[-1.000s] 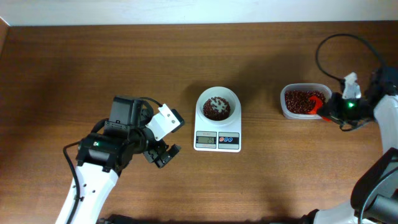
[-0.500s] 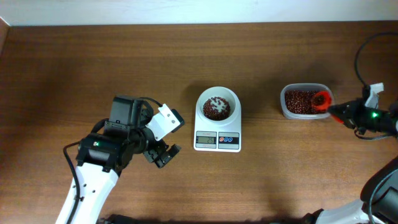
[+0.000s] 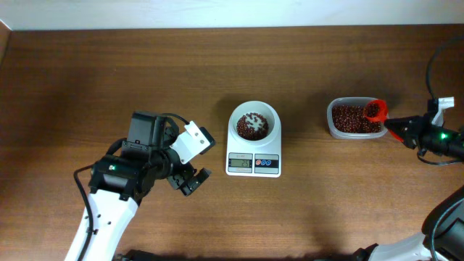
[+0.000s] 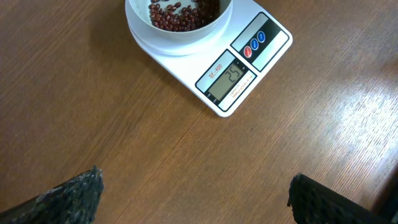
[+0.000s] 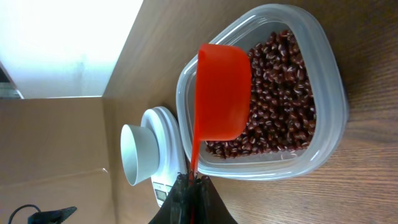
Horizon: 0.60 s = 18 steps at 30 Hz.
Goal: Scoop and weigh 50g on scale
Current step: 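Dip the scoop into the bean tub again with the right gripper, then carry the filled scoop over the white bowl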
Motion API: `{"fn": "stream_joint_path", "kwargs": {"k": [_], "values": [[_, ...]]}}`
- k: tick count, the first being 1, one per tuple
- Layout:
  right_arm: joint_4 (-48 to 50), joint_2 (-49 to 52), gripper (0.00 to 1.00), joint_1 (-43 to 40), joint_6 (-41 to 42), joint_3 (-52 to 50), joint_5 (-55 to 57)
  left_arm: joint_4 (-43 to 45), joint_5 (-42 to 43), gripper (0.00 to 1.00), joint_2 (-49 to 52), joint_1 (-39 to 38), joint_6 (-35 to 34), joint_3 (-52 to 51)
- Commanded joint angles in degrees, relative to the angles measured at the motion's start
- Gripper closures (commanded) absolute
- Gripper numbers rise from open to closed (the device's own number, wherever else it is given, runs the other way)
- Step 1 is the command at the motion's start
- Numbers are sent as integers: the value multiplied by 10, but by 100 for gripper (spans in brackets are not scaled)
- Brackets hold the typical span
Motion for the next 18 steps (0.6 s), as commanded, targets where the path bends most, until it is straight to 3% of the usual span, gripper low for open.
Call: {"fn": "stream_joint_path", "kwargs": {"k": [1,9,15,18], "values": [[1,3,96,-3,-11,-3,-24,1,0,1,-5,2,7,9],[-1,3,96,3,-11,-3,-98,1,0,1,-5,2,7,9],[-2,3,96,71,1,-3,-132,1,0,1,-5,2,7,9],[49,3,96,117,68,-3,-139,1,0,1,-5,2,7,9]]}}
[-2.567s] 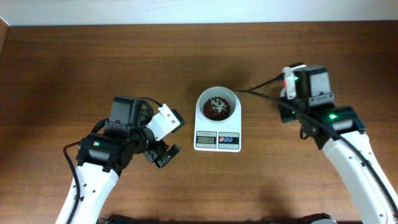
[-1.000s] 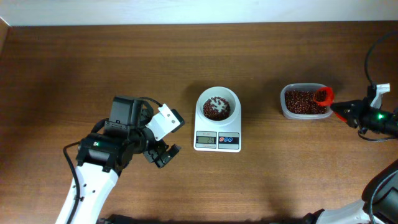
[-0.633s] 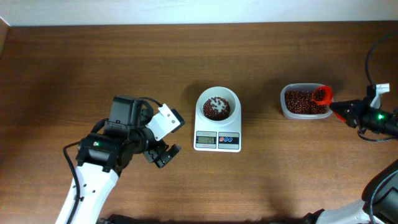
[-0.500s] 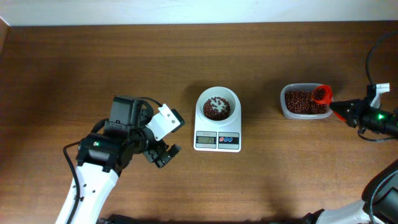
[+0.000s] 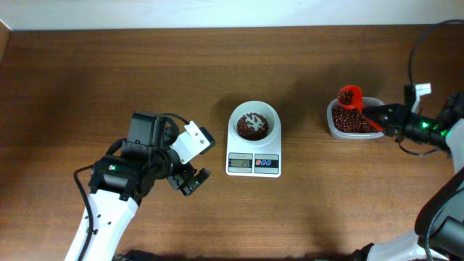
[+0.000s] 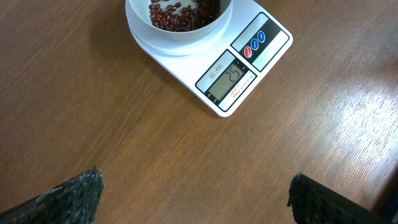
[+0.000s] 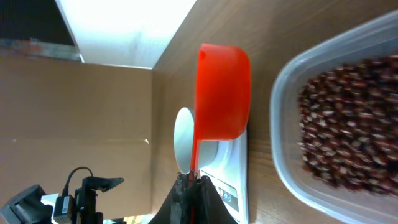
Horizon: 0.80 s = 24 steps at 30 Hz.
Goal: Scoop and weigh 50g on scale
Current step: 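Carry the filled scoop over the white bowl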
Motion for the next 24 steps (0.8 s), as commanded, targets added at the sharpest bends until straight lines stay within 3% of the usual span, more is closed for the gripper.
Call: {"fn": "stream_joint_path", "kwargs": {"k": [1,6,12,18,22,24], "values": [[45,3,96,37,63,-2,-27,1,0,1,-5,2,7,9],[185,3,96,104,209,-2,-27,1,0,1,-5,2,7,9],[287,3,96,185,295,-2,-24,1,0,1,-5,2,7,9],[288,3,96,287,266,-2,-7,1,0,1,-5,2,7,9],[268,3,96,323,140,-2,7,1,0,1,-5,2,7,9],[214,3,96,323,60,-2,48,1,0,1,-5,2,7,9]]}}
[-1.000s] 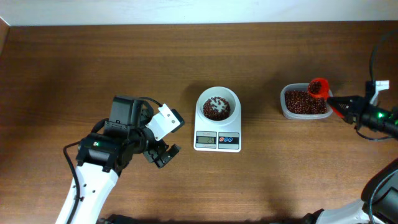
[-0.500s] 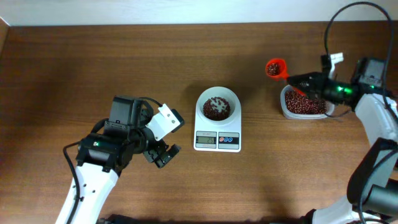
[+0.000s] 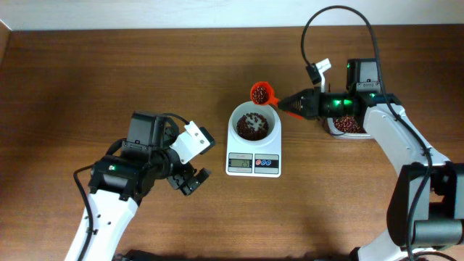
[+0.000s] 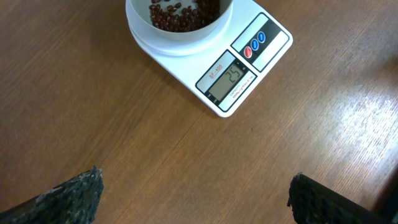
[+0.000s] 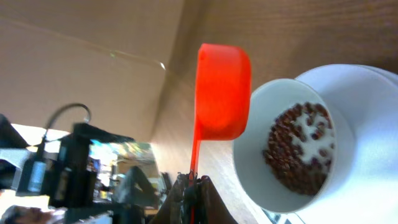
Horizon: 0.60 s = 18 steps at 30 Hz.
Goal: Scoop and weigh 50g on scale
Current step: 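Carry the filled scoop over the white bowl, then tilt the red scoop to pour beans into the white bowl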
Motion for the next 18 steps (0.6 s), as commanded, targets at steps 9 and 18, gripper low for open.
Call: {"fn": "stream_joint_path", "kwargs": {"k": [9,18], "values": [[-122,0,96,3,-451,3,-64,0,0,1,-4,2,7,9],[-127,-4,96,3,-464,4,24,0,0,1,-4,2,7,9]]}}
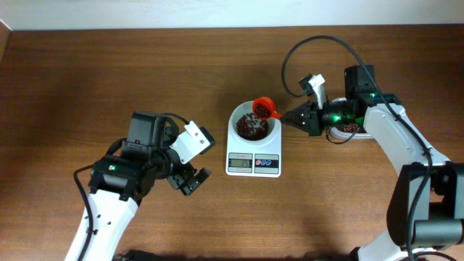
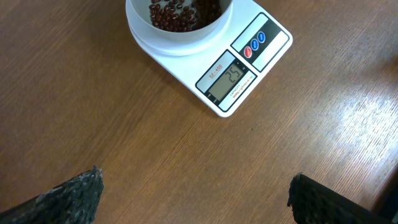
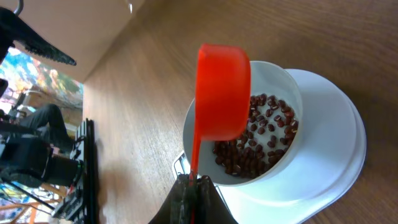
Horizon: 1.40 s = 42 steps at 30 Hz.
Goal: Scoop and weigh 50g on scale
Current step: 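Tilt the red scoop to pour beans into the white bowl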
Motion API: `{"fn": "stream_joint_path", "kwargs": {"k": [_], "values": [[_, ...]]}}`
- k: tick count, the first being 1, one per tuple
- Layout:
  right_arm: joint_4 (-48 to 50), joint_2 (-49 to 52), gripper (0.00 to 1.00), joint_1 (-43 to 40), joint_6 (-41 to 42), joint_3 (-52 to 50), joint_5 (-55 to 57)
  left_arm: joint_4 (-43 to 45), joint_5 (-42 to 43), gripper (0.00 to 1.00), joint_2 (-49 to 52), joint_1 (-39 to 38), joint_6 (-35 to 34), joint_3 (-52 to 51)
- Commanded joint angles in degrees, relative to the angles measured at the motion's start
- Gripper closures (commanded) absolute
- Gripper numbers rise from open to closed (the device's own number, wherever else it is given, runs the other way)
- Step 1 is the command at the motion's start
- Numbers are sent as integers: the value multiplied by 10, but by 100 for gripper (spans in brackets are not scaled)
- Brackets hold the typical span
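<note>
A white scale stands mid-table with a white bowl of red beans on it; its display reads 25. My right gripper is shut on the handle of an orange scoop, whose cup hangs tilted over the bowl's right rim. Beans lie in the bowl. My left gripper is open above bare wood, down-left of the scale. The bean tub is mostly hidden behind my right arm.
My left arm sits left of the scale. A black cable loops above my right arm. The table's back edge runs along the top of the overhead view.
The scoop has moved from above the bowl's far rim to over the bowl's right side and now tilts toward it. More beans show in the bowl. My left arm has not moved.
The scoop was in the bean tub at the far right, held by my right gripper. It then stood lifted, loaded, above the tub, later at the bowl's far rim, and now tips over the bowl. The scale reads 25 throughout.
</note>
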Motion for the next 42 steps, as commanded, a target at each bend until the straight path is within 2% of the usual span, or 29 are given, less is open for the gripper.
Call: {"fn": "stream_joint_path", "kwargs": {"k": [1,4,9,10,11,17,24,32,42], "values": [[-2,-5,96,3,-107,3,-33,1,0,1,-4,2,7,9],[9,-5,96,3,-187,3,-11,1,0,1,-4,2,7,9],[56,-5,96,3,-195,3,16,1,0,1,-4,2,7,9],[62,-5,96,3,-221,3,22,1,0,1,-4,2,7,9],[62,-5,96,3,-252,3,22,1,0,1,-4,2,7,9],[63,-5,96,3,-262,3,22,1,0,1,-4,2,7,9],[70,-5,96,3,-326,3,20,1,0,1,-4,2,7,9],[143,-5,96,3,-326,3,21,1,0,1,-4,2,7,9],[127,-5,96,3,-325,3,0,1,0,1,-4,2,7,9]]}}
